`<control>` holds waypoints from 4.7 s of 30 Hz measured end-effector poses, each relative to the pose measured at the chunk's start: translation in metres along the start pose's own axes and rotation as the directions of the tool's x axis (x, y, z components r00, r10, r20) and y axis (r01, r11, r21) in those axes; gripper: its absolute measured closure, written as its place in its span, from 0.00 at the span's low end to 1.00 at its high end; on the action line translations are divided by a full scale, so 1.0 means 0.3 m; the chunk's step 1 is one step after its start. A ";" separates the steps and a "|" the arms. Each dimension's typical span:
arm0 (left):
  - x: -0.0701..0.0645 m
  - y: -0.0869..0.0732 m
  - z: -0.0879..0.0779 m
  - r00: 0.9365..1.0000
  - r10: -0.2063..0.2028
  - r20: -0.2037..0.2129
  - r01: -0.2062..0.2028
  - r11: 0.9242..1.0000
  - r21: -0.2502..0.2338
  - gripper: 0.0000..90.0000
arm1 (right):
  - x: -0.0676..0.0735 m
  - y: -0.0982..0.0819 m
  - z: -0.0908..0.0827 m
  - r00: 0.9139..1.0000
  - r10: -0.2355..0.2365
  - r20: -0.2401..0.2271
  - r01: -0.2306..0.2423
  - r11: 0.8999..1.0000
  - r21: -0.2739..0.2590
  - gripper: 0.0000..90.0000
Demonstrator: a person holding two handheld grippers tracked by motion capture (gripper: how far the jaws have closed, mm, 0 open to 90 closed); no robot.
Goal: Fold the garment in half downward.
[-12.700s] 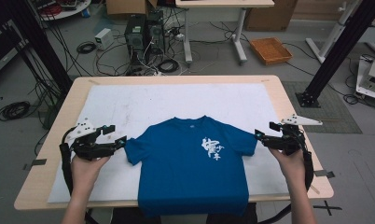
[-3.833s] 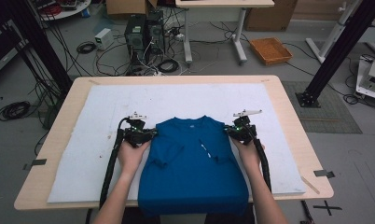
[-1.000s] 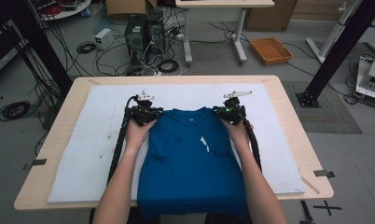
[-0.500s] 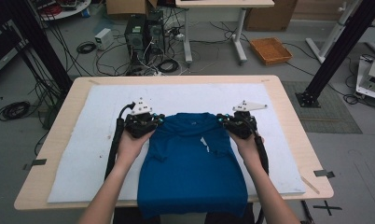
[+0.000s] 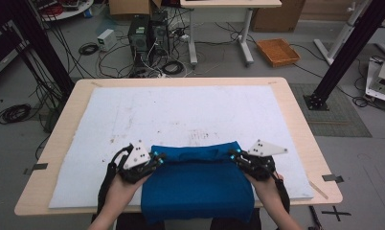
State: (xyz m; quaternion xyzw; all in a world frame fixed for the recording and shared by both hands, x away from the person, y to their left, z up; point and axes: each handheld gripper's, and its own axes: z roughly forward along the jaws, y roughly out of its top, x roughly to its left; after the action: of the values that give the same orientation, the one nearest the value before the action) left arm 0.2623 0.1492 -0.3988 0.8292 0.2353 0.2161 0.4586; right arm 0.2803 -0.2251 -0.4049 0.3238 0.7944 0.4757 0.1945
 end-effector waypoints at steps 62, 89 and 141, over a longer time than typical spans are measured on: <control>0.335 -0.058 0.191 0.923 -0.367 -0.117 0.376 0.924 0.065 0.95 | -0.269 0.014 0.178 0.976 0.188 0.110 -0.200 0.973 0.117 0.94; 0.384 -0.050 0.173 0.891 -0.426 -0.156 0.442 0.892 0.089 0.61 | -0.292 0.077 0.198 0.965 0.190 0.180 -0.210 0.973 0.099 0.69; 0.186 -0.043 0.003 0.898 -0.440 0.002 0.436 0.890 0.136 0.97 | -0.113 -0.028 0.005 0.970 0.238 0.054 -0.243 0.963 0.119 0.96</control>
State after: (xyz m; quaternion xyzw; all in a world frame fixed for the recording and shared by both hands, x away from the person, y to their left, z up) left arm 0.3047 0.1873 -0.4024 0.7867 0.4225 0.0777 0.4434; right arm 0.3027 -0.2507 -0.4128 0.4386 0.7734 0.4389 0.1302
